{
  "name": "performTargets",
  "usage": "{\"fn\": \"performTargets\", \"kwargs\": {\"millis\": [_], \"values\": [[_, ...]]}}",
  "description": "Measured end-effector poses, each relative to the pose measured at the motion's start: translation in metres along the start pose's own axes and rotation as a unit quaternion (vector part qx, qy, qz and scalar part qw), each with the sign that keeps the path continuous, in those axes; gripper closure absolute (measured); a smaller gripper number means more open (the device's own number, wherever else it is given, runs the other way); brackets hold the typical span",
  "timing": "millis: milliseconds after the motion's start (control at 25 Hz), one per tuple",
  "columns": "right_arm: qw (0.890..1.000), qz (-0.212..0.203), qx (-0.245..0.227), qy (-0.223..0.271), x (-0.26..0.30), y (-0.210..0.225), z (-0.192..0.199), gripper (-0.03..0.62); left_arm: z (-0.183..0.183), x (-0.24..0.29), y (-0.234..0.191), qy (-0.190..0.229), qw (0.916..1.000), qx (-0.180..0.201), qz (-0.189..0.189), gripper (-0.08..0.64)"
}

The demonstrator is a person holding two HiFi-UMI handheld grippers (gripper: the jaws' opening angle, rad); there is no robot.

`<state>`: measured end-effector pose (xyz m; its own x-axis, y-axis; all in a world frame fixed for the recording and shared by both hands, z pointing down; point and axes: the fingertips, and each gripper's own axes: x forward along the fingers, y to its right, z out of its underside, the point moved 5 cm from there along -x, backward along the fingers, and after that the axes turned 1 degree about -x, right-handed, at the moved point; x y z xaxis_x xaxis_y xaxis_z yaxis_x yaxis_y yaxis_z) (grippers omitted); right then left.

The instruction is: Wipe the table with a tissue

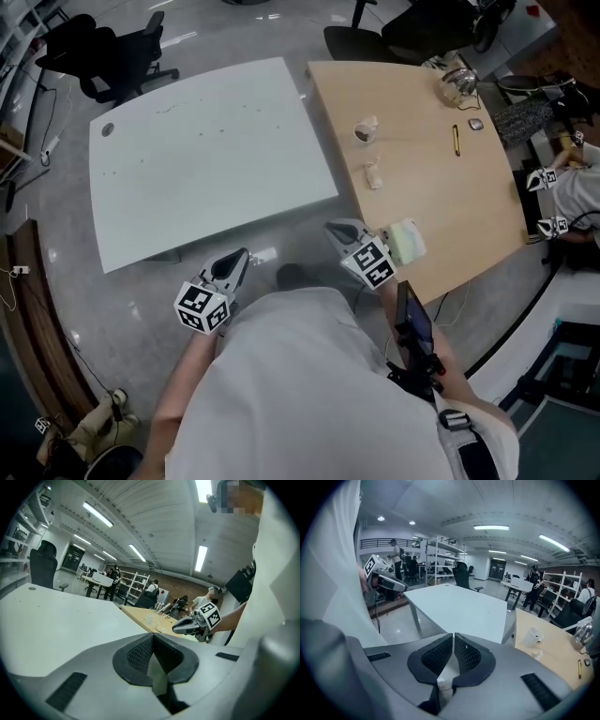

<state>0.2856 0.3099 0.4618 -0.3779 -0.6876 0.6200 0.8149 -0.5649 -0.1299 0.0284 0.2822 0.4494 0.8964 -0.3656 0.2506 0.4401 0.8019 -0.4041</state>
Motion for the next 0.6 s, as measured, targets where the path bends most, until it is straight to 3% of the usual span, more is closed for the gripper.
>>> {"fn": "performTargets", "kwargs": {"millis": [200,360,480,600], "values": [[0.998,0.006,0.063,0.012,0.018,0.040,0.000,0.571,-0.016,0.018,-0.012,-0.005,1.0000,0.001,-0.008,0.554],[0.997,0.009,0.072,0.005,0.028,0.067,-0.001,0.571,-0.031,0.044,-0.027,-0.013,0.9998,0.002,-0.012,0.554],[0.996,0.046,0.080,-0.014,0.031,0.103,0.005,0.571,-0.046,0.071,-0.034,-0.020,0.9997,0.012,-0.004,0.554],[0.987,0.102,0.123,-0.037,0.029,0.156,0.020,0.571,-0.063,0.097,-0.038,-0.021,0.9996,0.019,0.000,0.554]]}}
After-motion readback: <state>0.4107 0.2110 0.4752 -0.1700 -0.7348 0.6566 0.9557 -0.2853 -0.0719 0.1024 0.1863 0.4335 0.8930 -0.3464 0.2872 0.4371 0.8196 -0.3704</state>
